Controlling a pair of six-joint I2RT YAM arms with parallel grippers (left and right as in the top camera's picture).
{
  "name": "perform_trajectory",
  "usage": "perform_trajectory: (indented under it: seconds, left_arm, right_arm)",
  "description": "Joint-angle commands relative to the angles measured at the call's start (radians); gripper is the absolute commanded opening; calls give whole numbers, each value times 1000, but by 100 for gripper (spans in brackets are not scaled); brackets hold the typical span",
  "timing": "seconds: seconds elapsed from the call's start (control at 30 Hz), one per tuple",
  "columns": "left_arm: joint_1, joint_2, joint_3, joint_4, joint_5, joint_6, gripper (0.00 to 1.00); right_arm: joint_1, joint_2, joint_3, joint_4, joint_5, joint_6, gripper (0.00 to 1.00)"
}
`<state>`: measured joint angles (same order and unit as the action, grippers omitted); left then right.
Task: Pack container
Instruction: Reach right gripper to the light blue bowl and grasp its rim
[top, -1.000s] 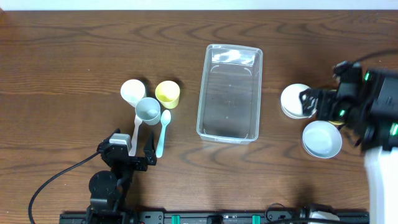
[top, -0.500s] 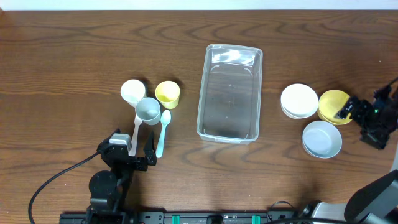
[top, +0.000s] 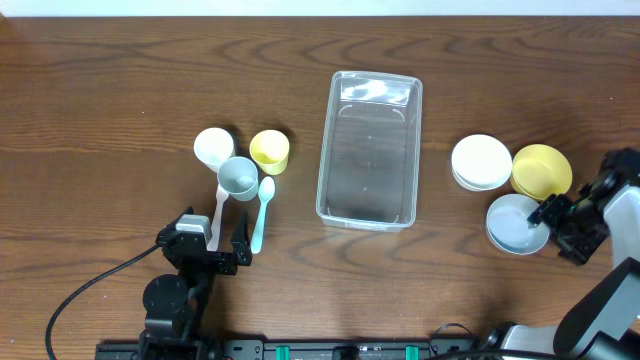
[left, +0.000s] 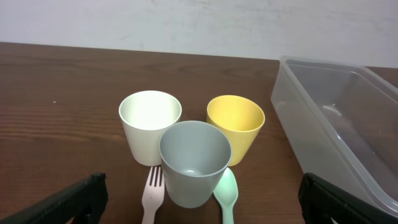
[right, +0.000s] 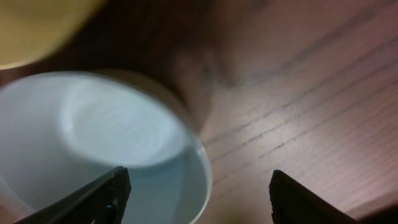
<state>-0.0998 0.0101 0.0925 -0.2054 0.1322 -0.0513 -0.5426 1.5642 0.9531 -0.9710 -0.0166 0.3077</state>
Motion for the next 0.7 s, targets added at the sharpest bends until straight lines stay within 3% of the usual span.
perform_trajectory:
  seconds: [0.0, 0.1, 0.23, 0.43, 0.67]
  left_arm:
    - [5, -6, -26, -6, 10, 6, 98]
    - [5, -6, -26, -6, 10, 6, 98]
    - [5, -6, -26, -6, 10, 6, 98]
    - [5, -6, -26, -6, 10, 6, 98]
    - [5, -6, -26, -6, 10, 6, 98]
  right_arm:
    - [8, -3, -57, 40, 54, 63, 68]
    - [8, -3, -84, 73, 54, 63, 55]
    - [8, -3, -108, 94, 69, 66, 48]
    - [8, -15, -108, 82, 79, 81, 3]
    - [20, -176, -83, -63, 68, 81, 2]
